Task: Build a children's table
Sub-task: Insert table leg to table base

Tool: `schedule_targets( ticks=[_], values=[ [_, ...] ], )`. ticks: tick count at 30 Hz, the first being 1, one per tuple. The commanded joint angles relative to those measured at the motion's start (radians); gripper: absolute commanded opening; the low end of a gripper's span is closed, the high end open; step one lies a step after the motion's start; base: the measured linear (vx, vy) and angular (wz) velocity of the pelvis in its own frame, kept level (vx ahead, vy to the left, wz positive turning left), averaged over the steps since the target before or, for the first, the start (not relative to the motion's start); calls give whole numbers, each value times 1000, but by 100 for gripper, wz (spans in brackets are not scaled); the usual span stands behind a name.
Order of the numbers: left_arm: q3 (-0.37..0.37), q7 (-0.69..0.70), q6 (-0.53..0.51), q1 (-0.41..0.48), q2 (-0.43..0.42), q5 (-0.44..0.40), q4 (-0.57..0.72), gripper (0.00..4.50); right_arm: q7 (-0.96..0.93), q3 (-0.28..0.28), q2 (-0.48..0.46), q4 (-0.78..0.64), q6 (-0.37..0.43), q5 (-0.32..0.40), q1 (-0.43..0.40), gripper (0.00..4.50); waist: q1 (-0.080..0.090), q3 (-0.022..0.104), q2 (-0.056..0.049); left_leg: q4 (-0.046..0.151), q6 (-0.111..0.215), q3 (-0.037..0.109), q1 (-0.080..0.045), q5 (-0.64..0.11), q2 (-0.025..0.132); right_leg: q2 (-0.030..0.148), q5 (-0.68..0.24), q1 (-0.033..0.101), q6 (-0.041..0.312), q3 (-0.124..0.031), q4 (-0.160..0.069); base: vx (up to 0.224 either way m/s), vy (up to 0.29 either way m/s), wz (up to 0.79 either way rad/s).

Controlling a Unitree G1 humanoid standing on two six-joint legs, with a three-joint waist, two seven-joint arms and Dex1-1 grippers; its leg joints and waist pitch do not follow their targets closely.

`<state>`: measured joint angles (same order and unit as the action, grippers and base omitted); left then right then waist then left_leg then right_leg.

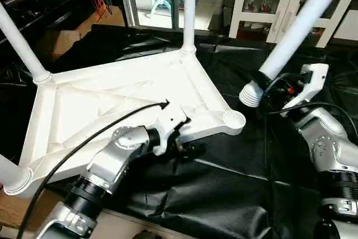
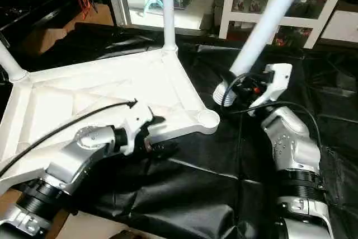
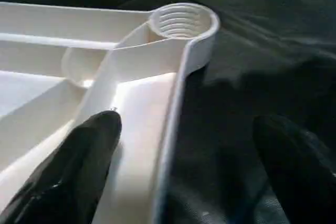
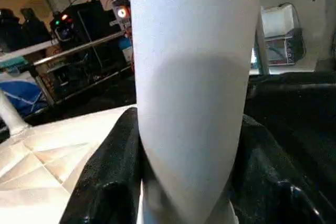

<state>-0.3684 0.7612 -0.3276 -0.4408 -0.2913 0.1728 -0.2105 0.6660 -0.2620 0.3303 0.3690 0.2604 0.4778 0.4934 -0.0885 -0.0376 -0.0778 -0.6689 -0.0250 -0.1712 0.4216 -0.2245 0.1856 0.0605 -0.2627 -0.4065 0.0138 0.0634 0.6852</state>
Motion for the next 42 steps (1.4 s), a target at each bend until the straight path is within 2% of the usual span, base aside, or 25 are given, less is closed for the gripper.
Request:
schedule_targets(
  ticks=[1,2,3,4,5,6,8,12,14,21,23,25,27,28,31,32,33,39,42],
  values=[
    [-6,5,0,-10,-2,-1,13,400,7,9,7,-41,-3,-6,-5,187,5,87,19,50,174,18,-30,204,44,76,305,58,254,-46,-53,0,0,0],
    [-11,0,6,-15,-4,-16,4,400,5,12,8,-47,-3,-5,-9,187,6,86,18,50,175,18,-30,203,43,76,309,58,253,-46,-53,0,0,0],
    [-13,-1,8,-16,-5,-20,0,380,5,12,8,-49,-3,-5,-9,187,6,86,20,51,175,18,-29,196,43,77,306,60,251,-46,-54,0,0,0],
    [-19,-1,20,-20,-6,-40,-16,380,1,17,7,-62,0,-6,-18,187,7,85,17,51,174,18,-28,188,43,77,298,60,250,-46,-56,0,0,0],
    [-21,4,23,-18,-6,-44,-18,371,0,22,8,-70,2,-10,-24,187,7,85,13,51,171,19,-29,183,44,77,295,60,246,-46,-56,0,0,0],
    [-22,11,25,-19,-4,-47,-23,362,1,32,11,-75,3,-18,-31,187,7,86,15,51,171,20,-29,186,44,76,300,61,244,-46,-56,0,0,0],
    [-31,36,18,-21,-4,-48,-26,336,10,52,19,-82,-4,-37,-42,187,8,86,12,52,167,21,-31,190,45,76,302,59,249,-45,-56,0,0,0],
    [-41,45,19,-31,-6,-58,-41,301,9,55,20,-92,-2,-46,-44,187,9,85,12,53,158,20,-31,168,44,77,293,61,253,-46,-58,0,0,0],
    [-42,52,17,-36,-7,-60,-46,293,12,61,23,-98,-2,-49,-46,187,8,85,8,54,156,20,-31,164,44,77,290,60,253,-46,-59,0,0,0],
    [-30,79,20,-49,-21,-69,-61,243,17,72,27,-114,-3,-54,-53,187,8,85,9,55,150,21,-31,149,45,78,287,62,253,-47,-59,0,0,0],
    [-23,90,22,-46,-33,-66,-57,236,18,73,27,-115,-3,-55,-52,187,9,87,10,54,154,21,-31,165,45,77,308,62,254,-47,-56,0,0,0],
    [-15,100,24,-40,-44,-63,-51,210,19,75,28,-114,-4,-54,-52,187,8,87,10,53,157,21,-31,166,44,78,314,61,256,-47,-57,0,0,0],
    [-13,104,26,-37,-48,-63,-48,205,19,76,29,-115,-4,-54,-52,187,9,86,9,54,157,21,-31,164,44,78,311,62,255,-46,-56,0,0,0],
    [0,100,44,-28,-63,-70,-46,205,21,79,30,-114,-5,-55,-51,187,8,87,13,54,159,21,-31,168,44,77,315,62,254,-46,-56,0,0,0],
    [11,93,55,-24,-73,-76,-51,205,25,82,29,-111,-7,-57,-49,187,9,87,9,53,161,21,-32,172,45,77,318,61,253,-46,-55,0,0,0],
    [16,97,42,-26,-75,-71,-55,205,27,83,30,-108,-7,-58,-46,187,9,87,14,54,161,20,-32,171,45,77,315,61,253,-46,-56,0,0,0],
    [16,97,41,-26,-75,-70,-55,222,27,84,30,-107,-7,-58,-45,187,7,87,11,54,159,20,-32,169,45,77,308,60,254,-46,-56,0,0,0],
    [10,75,70,-34,-84,-107,-76,265,31,92,27,-108,-9,-63,-45,187,7,86,13,54,159,19,-31,165,44,76,287,60,250,-47,-57,0,0,0],
    [1,90,73,-34,-85,-111,-85,265,32,93,29,-106,-11,-63,-45,187,8,87,11,54,158,20,-31,171,45,77,298,60,248,-47,-56,0,0,0]
  ],
)
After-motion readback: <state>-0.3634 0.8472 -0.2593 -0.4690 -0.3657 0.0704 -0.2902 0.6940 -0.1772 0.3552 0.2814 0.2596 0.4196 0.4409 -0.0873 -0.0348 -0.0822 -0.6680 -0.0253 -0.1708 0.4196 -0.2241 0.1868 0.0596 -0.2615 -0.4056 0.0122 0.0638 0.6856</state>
